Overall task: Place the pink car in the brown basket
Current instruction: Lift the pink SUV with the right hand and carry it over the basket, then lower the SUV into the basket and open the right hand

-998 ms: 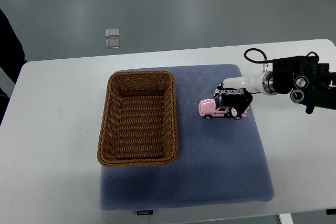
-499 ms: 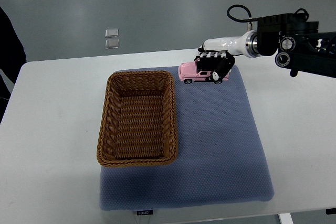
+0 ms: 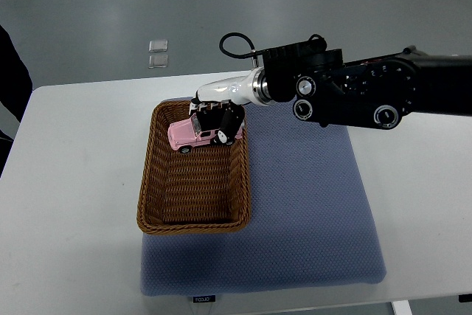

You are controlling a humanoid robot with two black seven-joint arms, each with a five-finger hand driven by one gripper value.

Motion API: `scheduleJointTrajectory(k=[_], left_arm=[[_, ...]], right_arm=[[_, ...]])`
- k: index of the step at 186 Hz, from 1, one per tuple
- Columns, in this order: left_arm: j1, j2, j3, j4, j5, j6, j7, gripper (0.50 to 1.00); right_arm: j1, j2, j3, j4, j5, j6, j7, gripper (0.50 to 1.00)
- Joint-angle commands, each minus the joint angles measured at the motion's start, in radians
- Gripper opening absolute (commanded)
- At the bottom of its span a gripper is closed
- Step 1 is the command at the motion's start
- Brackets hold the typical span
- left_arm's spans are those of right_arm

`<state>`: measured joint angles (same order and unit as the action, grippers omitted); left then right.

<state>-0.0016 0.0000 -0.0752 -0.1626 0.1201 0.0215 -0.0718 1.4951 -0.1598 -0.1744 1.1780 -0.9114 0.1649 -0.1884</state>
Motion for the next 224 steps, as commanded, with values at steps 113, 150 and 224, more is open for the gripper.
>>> scheduleJointTrajectory(k=[113,150,224], left_arm=[[0.000,0.000,0.000,0.000,0.000,0.000,0.000,1.000],[0.000,0.000,0.000,-0.002,0.000,0.000,0.000,1.000],[0.000,0.000,0.000,0.000,0.000,0.000,0.000,1.000]], right_arm=[[-0.137,0.158,-0.002,-0.169,-0.020,-0.010,0.003,0.617],[-0.144,0.158,-0.002,-0.169,-0.018,-0.018,0.015,0.754],[-0.144,0.157,-0.001,-0.169,-0.017,-0.019,0.015,0.799]])
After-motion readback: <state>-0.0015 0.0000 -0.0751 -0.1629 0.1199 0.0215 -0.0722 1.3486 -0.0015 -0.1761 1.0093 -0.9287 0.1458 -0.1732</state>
